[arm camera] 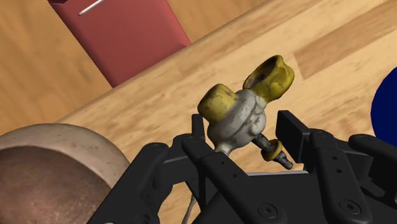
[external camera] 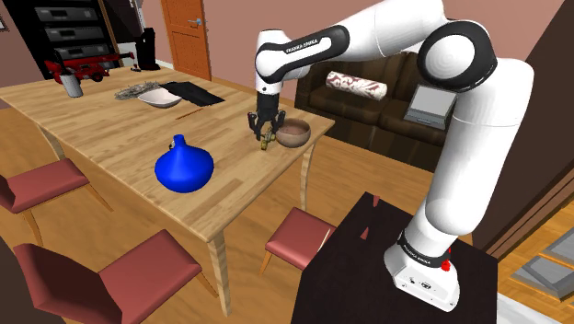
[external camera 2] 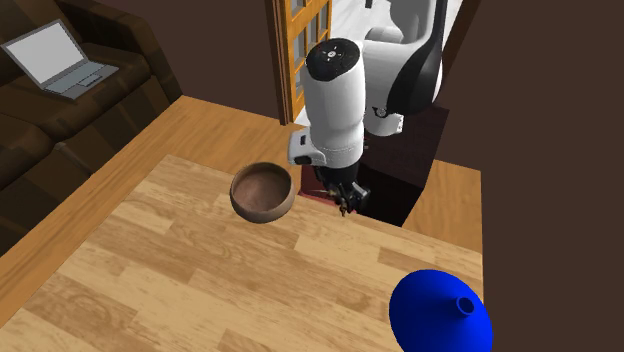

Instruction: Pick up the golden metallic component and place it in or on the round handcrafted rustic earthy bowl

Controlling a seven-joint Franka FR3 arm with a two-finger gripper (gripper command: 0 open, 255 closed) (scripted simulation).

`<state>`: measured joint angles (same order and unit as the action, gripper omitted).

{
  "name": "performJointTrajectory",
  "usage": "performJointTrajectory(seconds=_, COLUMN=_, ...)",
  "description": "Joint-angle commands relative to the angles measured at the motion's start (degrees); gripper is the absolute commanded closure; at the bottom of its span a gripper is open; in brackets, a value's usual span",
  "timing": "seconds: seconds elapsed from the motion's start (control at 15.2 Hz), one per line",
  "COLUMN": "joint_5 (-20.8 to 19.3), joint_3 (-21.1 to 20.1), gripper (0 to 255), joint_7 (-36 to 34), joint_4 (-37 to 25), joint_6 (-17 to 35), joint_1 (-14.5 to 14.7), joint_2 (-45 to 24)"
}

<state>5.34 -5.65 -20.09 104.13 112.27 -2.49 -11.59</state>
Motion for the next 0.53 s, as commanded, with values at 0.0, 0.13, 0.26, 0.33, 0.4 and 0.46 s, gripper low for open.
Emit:
performJointTrajectory(seconds=0.0, joint_5=-0.01, joint_3=0.0, gripper=255, joint_7=-0.13, joint_4=-1.02, joint_6=-1.46, joint_1=-0.01, joint_2=0.42)
performJointTrajectory(seconds=0.13, joint_5=-0.02, joint_3=0.0, gripper=255, joint_7=-0.24, joint_4=-2.08, joint_6=-2.89, joint_1=-0.03, joint_2=0.8)
performJointTrajectory(seconds=0.26, joint_5=-0.03, joint_3=0.0, gripper=255, joint_7=-0.36, joint_4=-3.19, joint_6=-4.33, joint_1=-0.04, joint_2=1.13)
performJointTrajectory(seconds=0.33, joint_5=-0.04, joint_3=0.0, gripper=255, joint_7=-0.42, joint_4=-3.76, joint_6=-5.05, joint_1=-0.05, joint_2=1.28)
performJointTrajectory(seconds=0.4, joint_5=-0.04, joint_3=0.0, gripper=255, joint_7=-0.48, joint_4=-4.35, joint_6=-5.78, joint_1=-0.06, joint_2=1.42)
performJointTrajectory(seconds=0.46, joint_5=-0.05, joint_3=0.0, gripper=255, joint_7=-0.54, joint_4=-4.96, joint_6=-6.51, joint_1=-0.07, joint_2=1.54)
